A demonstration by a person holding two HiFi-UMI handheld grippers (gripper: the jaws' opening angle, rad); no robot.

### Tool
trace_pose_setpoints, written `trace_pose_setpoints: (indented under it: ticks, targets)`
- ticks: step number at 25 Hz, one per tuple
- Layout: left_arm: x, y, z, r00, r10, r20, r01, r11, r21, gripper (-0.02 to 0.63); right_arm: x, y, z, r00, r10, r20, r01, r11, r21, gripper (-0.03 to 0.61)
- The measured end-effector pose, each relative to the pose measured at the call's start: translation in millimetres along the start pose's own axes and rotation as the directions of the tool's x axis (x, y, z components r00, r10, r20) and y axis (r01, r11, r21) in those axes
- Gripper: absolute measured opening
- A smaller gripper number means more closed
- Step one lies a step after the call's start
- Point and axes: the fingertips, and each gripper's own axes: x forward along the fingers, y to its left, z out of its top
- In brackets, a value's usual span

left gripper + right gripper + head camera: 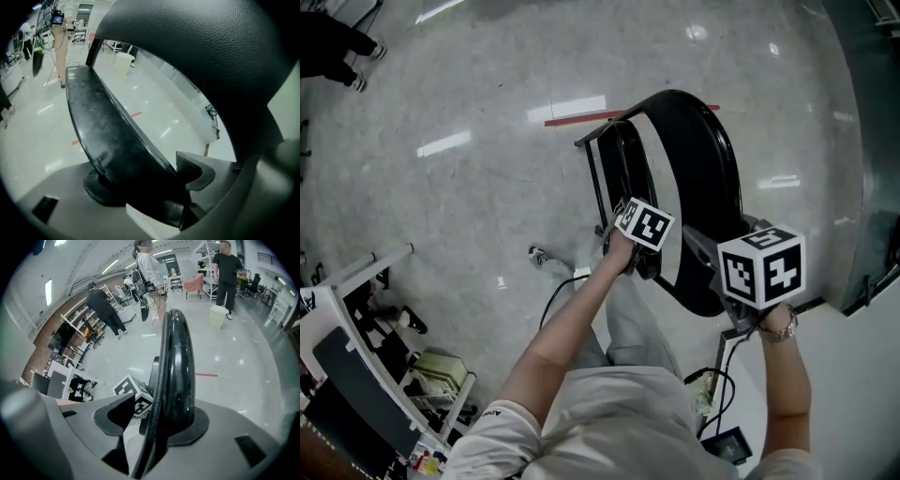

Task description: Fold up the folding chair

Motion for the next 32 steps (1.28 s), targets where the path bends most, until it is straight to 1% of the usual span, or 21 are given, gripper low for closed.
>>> trace_pose_setpoints:
  ticks: [6, 11, 14, 17, 19, 21, 22, 25, 27, 30, 32]
  targets:
    - [0, 3, 0, 1.000, 0.015, -0.001, -0.015, 1.000, -0.021, 0.339, 1, 4, 2, 1.000, -0.014, -0.004, 0.014, 1.000, -0.002, 0.216]
    - [-1, 2, 0, 1.000, 0.005, 0.010, -0.005, 1.000, -0.020, 0.339, 0, 5, 1, 1.000, -0.023, -0.013, 0.023, 1.000, -0.008, 0.215]
    - [-11, 8, -6, 1.000, 0.019, -0.011, -0.019, 1.000, -0.009, 0.341, 2, 5, -1, 0.999, -0.034, -0.022, 0.034, 0.999, -0.006, 0.193]
    - [-23, 5, -12, 0.999, -0.022, -0.035, 0.021, 0.999, -0.024, 0.341, 1, 4, 0, 0.998, -0.047, -0.034, 0.047, 0.999, -0.012, 0.189]
    - [-30, -2, -10, 0.998, -0.067, -0.013, 0.067, 0.998, -0.016, 0.341, 1, 1, 0, 0.998, -0.053, -0.038, 0.052, 0.999, -0.013, 0.187]
    - [-42, -4, -3, 0.994, -0.105, 0.034, 0.104, 0.994, 0.012, 0.341, 2, -2, 2, 0.998, -0.055, -0.041, 0.055, 0.998, -0.009, 0.187]
    - [-49, -4, -2, 0.992, -0.122, 0.041, 0.121, 0.992, 0.024, 0.341, 3, -2, 3, 0.998, -0.054, -0.043, 0.054, 0.999, -0.006, 0.187]
    - [-78, -5, -9, 0.986, -0.165, 0.026, 0.162, 0.984, 0.075, 0.341, 5, 0, 3, 0.997, -0.050, -0.051, 0.050, 0.999, -0.002, 0.189]
    - [-105, -8, -7, 0.982, -0.186, 0.031, 0.179, 0.972, 0.149, 0.341, 3, 6, 0, 0.997, -0.047, -0.057, 0.047, 0.999, 0.000, 0.189]
    - [-154, -11, 18, 0.975, -0.214, 0.054, 0.191, 0.940, 0.281, 0.341, -1, 11, 0, 0.997, -0.048, -0.059, 0.049, 0.999, 0.002, 0.189]
    - [-184, -10, 38, 0.967, -0.245, 0.068, 0.203, 0.906, 0.372, 0.341, 2, 16, 3, 0.997, -0.049, -0.052, 0.049, 0.999, 0.008, 0.189]
